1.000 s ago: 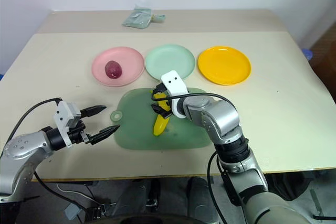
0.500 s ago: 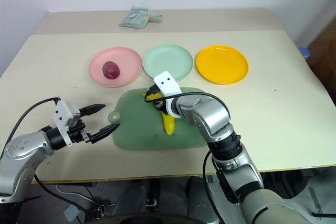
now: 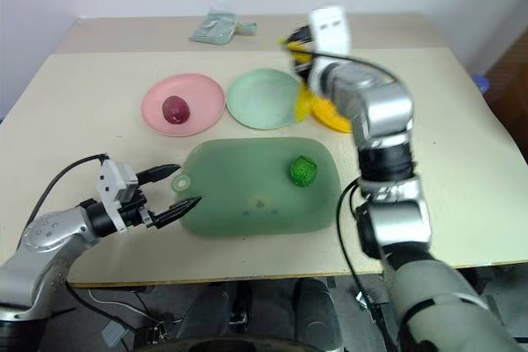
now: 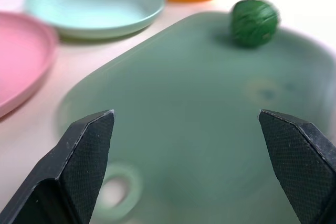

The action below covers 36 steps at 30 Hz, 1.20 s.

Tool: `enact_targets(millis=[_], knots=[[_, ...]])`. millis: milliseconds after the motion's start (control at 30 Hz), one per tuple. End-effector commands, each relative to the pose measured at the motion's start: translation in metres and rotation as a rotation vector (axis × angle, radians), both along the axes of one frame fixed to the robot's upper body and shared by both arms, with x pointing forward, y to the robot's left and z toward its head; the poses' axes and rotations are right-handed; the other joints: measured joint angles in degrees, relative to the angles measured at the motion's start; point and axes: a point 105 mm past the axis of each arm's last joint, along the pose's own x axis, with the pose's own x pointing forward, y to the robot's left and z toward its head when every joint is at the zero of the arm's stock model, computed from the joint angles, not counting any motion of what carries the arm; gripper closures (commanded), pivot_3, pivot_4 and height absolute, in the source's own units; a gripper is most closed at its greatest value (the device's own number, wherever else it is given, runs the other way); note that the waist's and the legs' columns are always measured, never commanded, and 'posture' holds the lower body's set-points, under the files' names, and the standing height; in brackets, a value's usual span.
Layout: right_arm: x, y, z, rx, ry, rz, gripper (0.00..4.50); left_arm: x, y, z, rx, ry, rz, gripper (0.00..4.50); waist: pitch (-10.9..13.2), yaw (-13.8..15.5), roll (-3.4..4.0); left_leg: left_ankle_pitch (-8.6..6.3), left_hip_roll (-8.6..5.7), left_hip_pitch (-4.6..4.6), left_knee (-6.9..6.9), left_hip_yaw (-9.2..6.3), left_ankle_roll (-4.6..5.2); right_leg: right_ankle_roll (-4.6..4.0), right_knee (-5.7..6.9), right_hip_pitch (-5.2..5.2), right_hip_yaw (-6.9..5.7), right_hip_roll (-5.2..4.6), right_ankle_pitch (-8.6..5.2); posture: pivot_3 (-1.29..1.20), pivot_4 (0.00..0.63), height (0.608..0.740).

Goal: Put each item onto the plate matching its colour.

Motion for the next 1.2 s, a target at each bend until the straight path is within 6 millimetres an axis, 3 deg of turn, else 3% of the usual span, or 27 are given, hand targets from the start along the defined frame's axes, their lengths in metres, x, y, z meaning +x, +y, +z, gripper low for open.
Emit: enact_targets(millis=[33,200,300,333,467,600,667,700,800,867,1000,1200], knots=[[0.015,-0.016,-0.012,-0.024,0.017,-0.036,2.82,0.001,-0.015,0.009,-0.018,-0.045,-0.051,0.00,0.00,-0.49,0.01,0.03,0.01,0.03,-0.11,0.06,-0.04,0.00,-0.05,-0.02,0.02,0.00,0.00,0.00,0.150,0.740],[0.026,-0.023,-0.030,-0.052,0.045,-0.010,2.82,0.003,-0.025,0.010,-0.034,-0.052,-0.077,0.00,0.07,-1.89,0.17,0.09,0.14,0.06,-0.36,0.26,-0.12,0.00,-0.09,-0.14,0.10,0.06,0.00,0.00,0.150,0.740],[0.028,-0.019,-0.029,-0.032,0.032,0.033,2.82,0.002,-0.027,0.010,-0.038,-0.054,-0.083,0.00,0.08,-1.66,0.17,0.09,0.16,0.06,-0.34,0.26,-0.13,0.01,-0.09,-0.14,0.11,0.06,0.00,0.00,0.150,0.740],[0.028,-0.019,-0.026,-0.036,0.019,0.037,1.97,0.002,-0.028,0.010,-0.039,-0.053,-0.084,0.00,0.08,-1.61,0.17,0.09,0.16,0.06,-0.33,0.25,-0.13,0.01,-0.09,-0.13,0.11,0.06,0.00,0.00,0.150,0.740],[0.028,-0.019,-0.007,-0.095,-0.073,0.043,0.12,0.001,-0.030,0.009,-0.042,-0.051,-0.086,0.00,0.08,-1.18,0.17,0.09,0.12,0.05,-0.28,0.19,-0.12,0.01,-0.10,-0.09,0.11,0.02,0.01,0.00,0.150,0.740],[0.014,-0.005,0.022,-0.103,-0.232,0.182,0.05,0.001,-0.029,0.008,-0.042,-0.047,-0.085,0.00,0.08,-1.16,0.18,0.09,0.12,0.03,-0.28,0.15,-0.12,0.01,-0.10,-0.11,0.10,0.02,0.00,0.00,0.150,0.740],[-0.028,0.023,0.024,-0.137,-0.292,0.514,0.05,0.001,-0.027,0.008,-0.037,-0.046,-0.085,0.00,0.07,-0.57,0.18,0.09,0.12,0.02,-0.29,0.10,-0.12,0.01,-0.12,-0.10,0.08,0.02,0.00,0.00,0.150,0.740],[-0.047,0.034,0.021,-0.156,-0.298,0.635,0.05,0.001,-0.027,0.008,-0.036,-0.045,-0.085,0.00,0.07,-0.05,0.18,0.08,0.12,0.01,-0.29,0.05,-0.12,0.01,-0.17,-0.07,0.05,0.03,0.00,0.00,0.150,0.740],[-0.108,0.050,-0.012,-0.188,-0.201,0.944,0.05,0.002,-0.026,0.007,-0.032,-0.042,-0.092,0.00,0.07,0.51,0.18,0.06,0.12,0.00,-0.30,-0.04,-0.09,0.01,-0.28,0.01,-0.02,0.03,0.00,0.00,0.150,0.740],[-0.130,0.053,-0.038,-0.206,-0.099,1.018,0.05,0.002,-0.027,0.007,-0.030,-0.040,-0.101,0.00,0.07,0.42,0.16,0.06,0.11,0.03,-0.18,-0.01,-0.08,0.03,-0.28,0.07,-0.01,-0.02,0.01,0.00,0.150,0.740],[-0.138,0.046,-0.070,-0.249,0.015,0.986,0.05,0.003,-0.029,0.007,-0.028,-0.038,-0.114,0.00,0.07,0.32,0.16,0.05,0.11,0.16,-0.10,-0.02,-0.07,0.00,-0.24,0.12,0.02,-0.06,0.02,0.00,0.150,0.740],[-0.135,0.038,-0.093,-0.271,0.105,0.932,0.05,0.004,-0.029,0.006,-0.026,-0.038,-0.124,0.00,0.07,0.46,0.16,0.05,0.11,0.12,-0.11,-0.03,-0.09,-0.02,-0.24,0.06,0.03,-0.06,0.01,0.00,0.150,0.740]])
